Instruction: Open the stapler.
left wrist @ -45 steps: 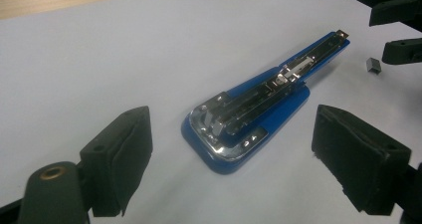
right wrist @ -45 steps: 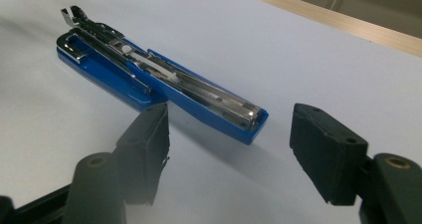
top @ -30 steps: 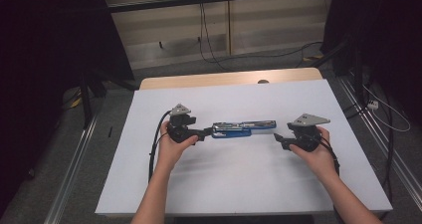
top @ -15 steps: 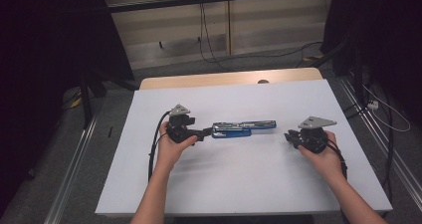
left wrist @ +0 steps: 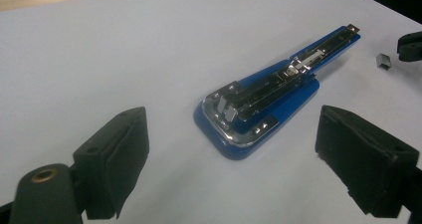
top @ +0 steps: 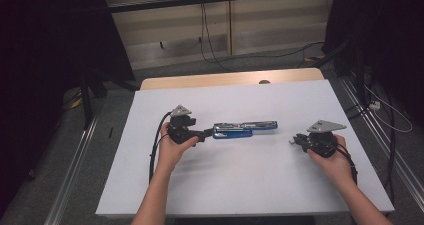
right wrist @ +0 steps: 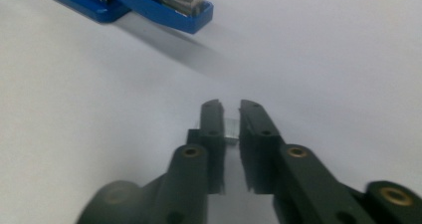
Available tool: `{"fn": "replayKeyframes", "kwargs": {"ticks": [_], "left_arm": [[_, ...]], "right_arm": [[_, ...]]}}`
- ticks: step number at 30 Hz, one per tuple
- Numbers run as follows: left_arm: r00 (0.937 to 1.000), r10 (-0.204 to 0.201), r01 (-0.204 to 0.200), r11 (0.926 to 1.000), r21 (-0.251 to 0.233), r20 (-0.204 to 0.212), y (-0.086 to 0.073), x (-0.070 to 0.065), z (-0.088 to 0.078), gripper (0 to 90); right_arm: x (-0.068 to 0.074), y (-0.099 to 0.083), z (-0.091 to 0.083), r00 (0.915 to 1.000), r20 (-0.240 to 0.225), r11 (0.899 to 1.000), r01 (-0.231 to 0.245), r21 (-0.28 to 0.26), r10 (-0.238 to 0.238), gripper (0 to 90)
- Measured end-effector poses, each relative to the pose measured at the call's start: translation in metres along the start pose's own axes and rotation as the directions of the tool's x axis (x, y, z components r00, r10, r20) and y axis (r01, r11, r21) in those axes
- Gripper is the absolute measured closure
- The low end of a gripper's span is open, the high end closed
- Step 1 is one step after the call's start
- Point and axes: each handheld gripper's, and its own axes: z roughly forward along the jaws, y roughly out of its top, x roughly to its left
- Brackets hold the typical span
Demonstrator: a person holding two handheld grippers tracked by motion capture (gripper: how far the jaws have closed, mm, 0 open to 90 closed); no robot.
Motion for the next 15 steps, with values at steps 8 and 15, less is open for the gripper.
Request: {"fn": "replayKeyframes", "kwargs": {"ticks": [8, 15], "left_arm": [[1.0000, -0.004, 0.004, 1.0000, -0.006, -0.004, 0.000, 0.001, -0.002, 13.8], [1.0000, -0.001, 0.001, 1.0000, -0.006, -0.007, 0.000, 0.001, -0.002, 13.8]], "right_arm": [[0.004, -0.008, 0.003, 0.9994, -0.036, 1.000, 0.003, 0.028, -0.002, 90.0], [0.010, -0.007, 0.008, 0.9989, -0.041, 0.999, 0.027, 0.032, -0.025, 90.0]]}}
